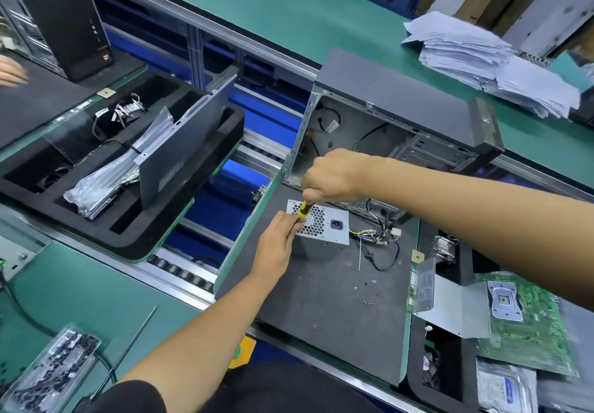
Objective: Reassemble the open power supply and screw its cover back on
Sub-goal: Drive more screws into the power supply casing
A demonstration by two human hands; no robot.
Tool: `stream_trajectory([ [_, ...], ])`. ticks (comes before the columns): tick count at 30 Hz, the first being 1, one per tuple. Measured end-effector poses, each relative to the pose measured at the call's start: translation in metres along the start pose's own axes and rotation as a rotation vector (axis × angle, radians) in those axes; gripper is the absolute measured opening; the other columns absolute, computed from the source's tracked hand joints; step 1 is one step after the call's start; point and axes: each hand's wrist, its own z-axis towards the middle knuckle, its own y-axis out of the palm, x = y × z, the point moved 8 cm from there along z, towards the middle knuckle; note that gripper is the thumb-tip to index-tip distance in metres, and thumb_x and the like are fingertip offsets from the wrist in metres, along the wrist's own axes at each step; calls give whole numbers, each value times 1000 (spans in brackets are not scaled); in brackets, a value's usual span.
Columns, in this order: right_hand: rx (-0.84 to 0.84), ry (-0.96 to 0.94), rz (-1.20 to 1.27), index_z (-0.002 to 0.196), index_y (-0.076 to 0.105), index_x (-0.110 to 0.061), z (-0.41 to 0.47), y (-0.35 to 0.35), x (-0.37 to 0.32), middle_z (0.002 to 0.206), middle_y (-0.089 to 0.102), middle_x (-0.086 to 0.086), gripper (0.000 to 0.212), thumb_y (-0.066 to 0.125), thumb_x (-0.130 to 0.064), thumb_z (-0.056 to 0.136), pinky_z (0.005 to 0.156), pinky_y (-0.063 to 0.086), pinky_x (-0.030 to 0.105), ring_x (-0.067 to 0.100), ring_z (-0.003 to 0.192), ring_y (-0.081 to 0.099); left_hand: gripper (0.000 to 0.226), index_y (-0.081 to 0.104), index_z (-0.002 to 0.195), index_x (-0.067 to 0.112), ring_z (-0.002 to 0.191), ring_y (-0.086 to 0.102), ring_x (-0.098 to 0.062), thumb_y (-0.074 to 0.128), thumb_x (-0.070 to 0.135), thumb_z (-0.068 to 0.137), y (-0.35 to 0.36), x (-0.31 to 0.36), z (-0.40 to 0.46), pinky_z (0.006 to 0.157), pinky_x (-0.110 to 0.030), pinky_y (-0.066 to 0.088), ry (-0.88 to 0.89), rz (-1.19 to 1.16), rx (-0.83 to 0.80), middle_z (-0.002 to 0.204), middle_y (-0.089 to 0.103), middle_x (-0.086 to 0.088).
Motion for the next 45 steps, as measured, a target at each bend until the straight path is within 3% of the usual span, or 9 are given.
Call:
stream_trajectory([
  [8,5,-284,-189,129,41,-23,-6,-14,-20,94,54,0,35,55,-27,98,71,50,45,28,69,44,14,70,104,10,98,63,-2,58,2,102,-1,-6,3,90,-15,48,-16,-8,-29,97,60,4],
  [12,47,-288,-186,116,43,-22,-2,-15,-22,77,53,1,22,55,-26,97,54,36,37,29,63,43,20,63,91,16,105,63,-8,51,4,101,1,-5,3,105,-27,49,-26,-69,-65,94,55,4],
  [15,66,-155,-165,101,49,-19,3,-13,-14,56,33,-3,18,56,-35,95,46,18,31,22,48,34,22,58,86,11,95,55,-16,47,1,103,-3,-9,6,95,-35,47,-92,-46,-12,91,47,-17],
  [19,1,-14,-190,72,52,-13,10,1,-12,57,42,2,42,37,-43,99,47,20,28,20,48,37,22,62,101,12,89,53,-15,52,-8,101,7,-8,-1,94,-32,49,-76,-46,-63,95,50,-6],
  [24,57,-8,-100,98,39,-19,2,-5,-5,57,44,-1,33,51,-49,90,46,20,30,18,46,37,17,66,104,-5,86,55,-7,56,-16,96,1,2,2,100,-29,53,17,9,-8,91,49,-13],
  [30,55,-304,-255,112,47,-21,-3,-16,-19,82,44,-3,18,55,-20,95,63,52,44,27,63,43,15,69,111,2,90,60,-11,59,-2,100,0,0,3,90,-22,49,12,54,-24,95,56,-6],
  [36,36,-160,-247,86,44,-15,0,-7,-2,57,35,-1,25,52,-37,93,46,18,29,23,49,35,18,63,117,8,91,57,-6,56,-1,102,3,-8,1,86,-23,51,-9,-23,-15,101,57,-3],
  [41,20,-17,-207,77,52,-13,0,6,-5,59,39,2,40,37,-42,100,48,18,29,19,48,31,38,60,106,28,93,58,-7,53,-9,98,6,-12,0,90,-35,56,-17,-75,-27,98,50,-6],
  [45,83,26,-142,100,38,-19,-3,-3,-3,62,43,0,28,44,-46,96,46,20,30,21,49,38,27,57,102,25,98,63,-29,52,-2,101,8,-18,0,90,-55,56,-32,-32,-58,100,53,-8],
])
